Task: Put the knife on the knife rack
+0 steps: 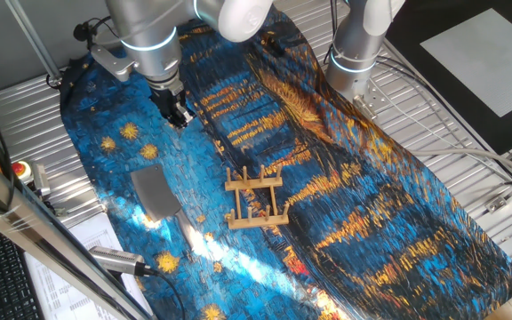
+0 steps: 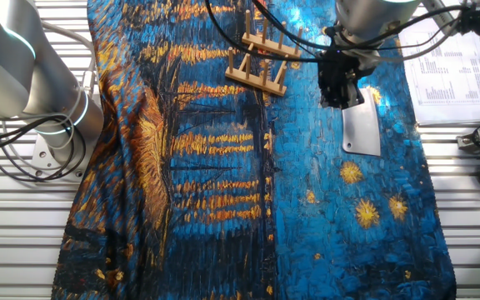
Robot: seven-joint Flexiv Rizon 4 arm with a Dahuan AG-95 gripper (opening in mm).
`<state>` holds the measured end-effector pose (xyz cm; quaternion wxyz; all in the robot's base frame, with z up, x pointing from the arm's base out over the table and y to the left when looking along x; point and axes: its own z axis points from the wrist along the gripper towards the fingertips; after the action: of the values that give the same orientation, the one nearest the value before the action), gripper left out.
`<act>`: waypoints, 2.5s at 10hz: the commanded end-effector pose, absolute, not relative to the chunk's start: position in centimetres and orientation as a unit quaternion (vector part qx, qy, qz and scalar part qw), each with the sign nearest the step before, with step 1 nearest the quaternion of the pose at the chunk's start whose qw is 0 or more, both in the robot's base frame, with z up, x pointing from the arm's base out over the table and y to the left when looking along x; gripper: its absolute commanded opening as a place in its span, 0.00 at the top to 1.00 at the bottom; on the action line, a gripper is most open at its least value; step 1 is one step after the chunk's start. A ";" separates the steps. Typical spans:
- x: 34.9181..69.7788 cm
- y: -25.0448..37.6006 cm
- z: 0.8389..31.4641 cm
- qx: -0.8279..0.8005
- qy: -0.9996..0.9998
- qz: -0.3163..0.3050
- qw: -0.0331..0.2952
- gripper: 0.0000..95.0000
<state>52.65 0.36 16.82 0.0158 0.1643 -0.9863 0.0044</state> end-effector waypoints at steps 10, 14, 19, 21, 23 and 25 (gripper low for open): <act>53.0 0.4 16.7 0.199 -0.980 -0.005 0.019 1.00; 53.0 0.4 16.7 0.197 -0.980 -0.005 0.022 1.00; 53.2 0.2 16.2 0.203 -0.979 -0.006 0.022 1.00; 53.2 0.2 16.1 0.206 -0.978 -0.006 0.022 1.00; 53.2 0.4 16.1 0.204 -0.979 -0.006 0.022 1.00; 53.4 1.0 15.8 0.196 -0.980 -0.005 0.021 1.00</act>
<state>53.37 1.11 15.71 0.0211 0.1961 -0.9803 -0.0048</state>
